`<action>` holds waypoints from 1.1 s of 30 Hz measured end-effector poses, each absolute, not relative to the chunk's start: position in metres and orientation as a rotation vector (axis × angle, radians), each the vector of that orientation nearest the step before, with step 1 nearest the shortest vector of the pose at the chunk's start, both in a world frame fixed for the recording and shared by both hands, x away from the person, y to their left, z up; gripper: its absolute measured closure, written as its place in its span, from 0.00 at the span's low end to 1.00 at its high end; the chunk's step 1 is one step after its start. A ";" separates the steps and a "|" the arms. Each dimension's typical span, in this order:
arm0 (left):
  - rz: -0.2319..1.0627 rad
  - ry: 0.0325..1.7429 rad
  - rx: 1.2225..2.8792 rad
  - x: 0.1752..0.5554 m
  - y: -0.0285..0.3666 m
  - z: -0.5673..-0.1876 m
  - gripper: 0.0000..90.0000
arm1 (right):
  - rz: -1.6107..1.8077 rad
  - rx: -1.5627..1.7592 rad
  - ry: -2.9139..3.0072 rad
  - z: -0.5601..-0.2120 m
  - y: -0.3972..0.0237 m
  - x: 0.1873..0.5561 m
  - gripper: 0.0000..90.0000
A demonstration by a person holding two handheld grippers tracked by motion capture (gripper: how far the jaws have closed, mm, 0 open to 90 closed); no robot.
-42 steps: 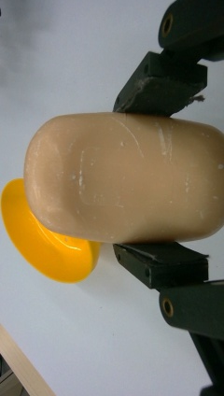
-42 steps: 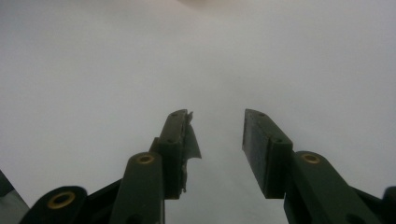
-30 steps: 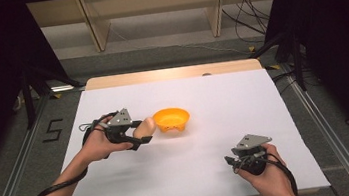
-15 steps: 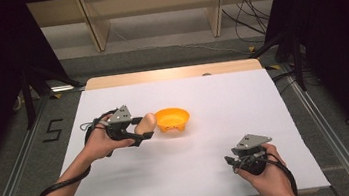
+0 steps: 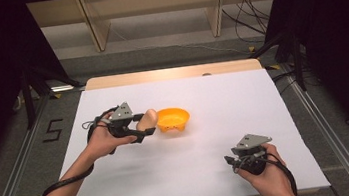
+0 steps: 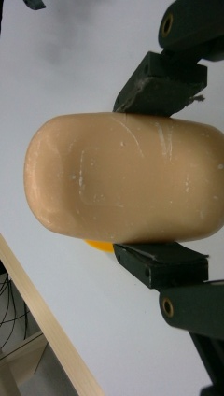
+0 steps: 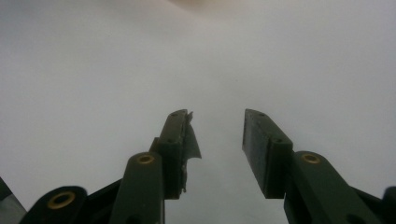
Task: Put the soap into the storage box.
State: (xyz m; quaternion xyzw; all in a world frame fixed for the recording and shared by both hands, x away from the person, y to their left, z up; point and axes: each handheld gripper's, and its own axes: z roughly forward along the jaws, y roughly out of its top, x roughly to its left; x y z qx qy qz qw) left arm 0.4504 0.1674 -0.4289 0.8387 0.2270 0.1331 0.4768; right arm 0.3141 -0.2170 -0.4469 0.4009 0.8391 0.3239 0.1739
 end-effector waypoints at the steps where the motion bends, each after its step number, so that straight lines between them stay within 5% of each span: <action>1: 0.327 0.558 2.051 0.451 0.167 -0.428 0.36 | 0.918 1.137 2.379 -0.447 -0.217 0.314 0.68; 33: 0.312 0.530 2.020 0.465 0.149 -0.424 0.36 | 0.915 1.128 2.377 -0.447 -0.218 0.314 0.68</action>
